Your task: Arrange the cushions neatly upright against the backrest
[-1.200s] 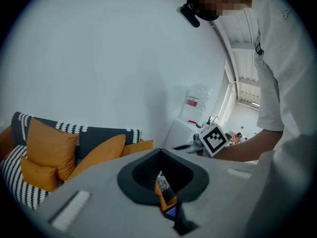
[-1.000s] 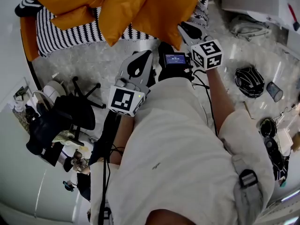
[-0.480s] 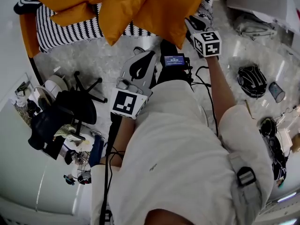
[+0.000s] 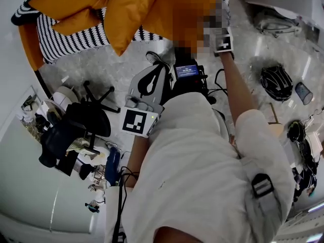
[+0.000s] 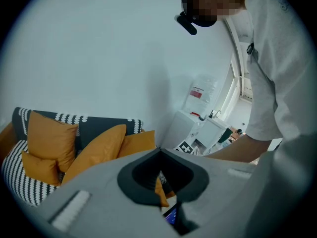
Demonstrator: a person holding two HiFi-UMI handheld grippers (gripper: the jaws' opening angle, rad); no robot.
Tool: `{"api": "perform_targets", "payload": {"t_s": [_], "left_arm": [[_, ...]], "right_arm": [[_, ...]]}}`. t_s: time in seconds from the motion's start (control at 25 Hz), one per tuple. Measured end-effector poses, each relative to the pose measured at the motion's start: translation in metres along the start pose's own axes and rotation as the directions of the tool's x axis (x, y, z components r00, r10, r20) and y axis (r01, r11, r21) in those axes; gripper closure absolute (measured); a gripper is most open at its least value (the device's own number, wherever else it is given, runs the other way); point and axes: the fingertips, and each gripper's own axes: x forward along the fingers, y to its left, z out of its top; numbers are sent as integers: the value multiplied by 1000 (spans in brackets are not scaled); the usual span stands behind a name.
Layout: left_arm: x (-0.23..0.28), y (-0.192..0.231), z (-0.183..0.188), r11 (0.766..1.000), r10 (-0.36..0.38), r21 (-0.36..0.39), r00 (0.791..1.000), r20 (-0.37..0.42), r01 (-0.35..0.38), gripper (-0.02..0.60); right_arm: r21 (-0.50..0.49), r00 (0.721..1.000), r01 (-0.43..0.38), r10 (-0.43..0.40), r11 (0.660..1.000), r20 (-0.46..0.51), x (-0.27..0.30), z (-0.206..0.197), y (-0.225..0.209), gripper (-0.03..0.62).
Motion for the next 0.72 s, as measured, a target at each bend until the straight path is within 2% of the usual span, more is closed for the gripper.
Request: {"api": "perform_targets", "payload": {"t_s": [0.2, 0.4, 0.72], "left_arm": [[4, 3, -2, 1000, -4, -9, 1000, -11, 4, 581], [5, 8, -3, 1000, 3, -24, 1000, -25, -3, 581], [8, 15, -5, 999, 9, -31, 999, -44, -11, 581]], "right_arm": [[36, 999, 52, -52, 998, -14, 15, -9, -15, 434], [69, 997, 70, -67, 995, -40, 28, -16, -18, 414], [91, 994, 85, -78, 992, -78, 49, -21, -22, 418]]}}
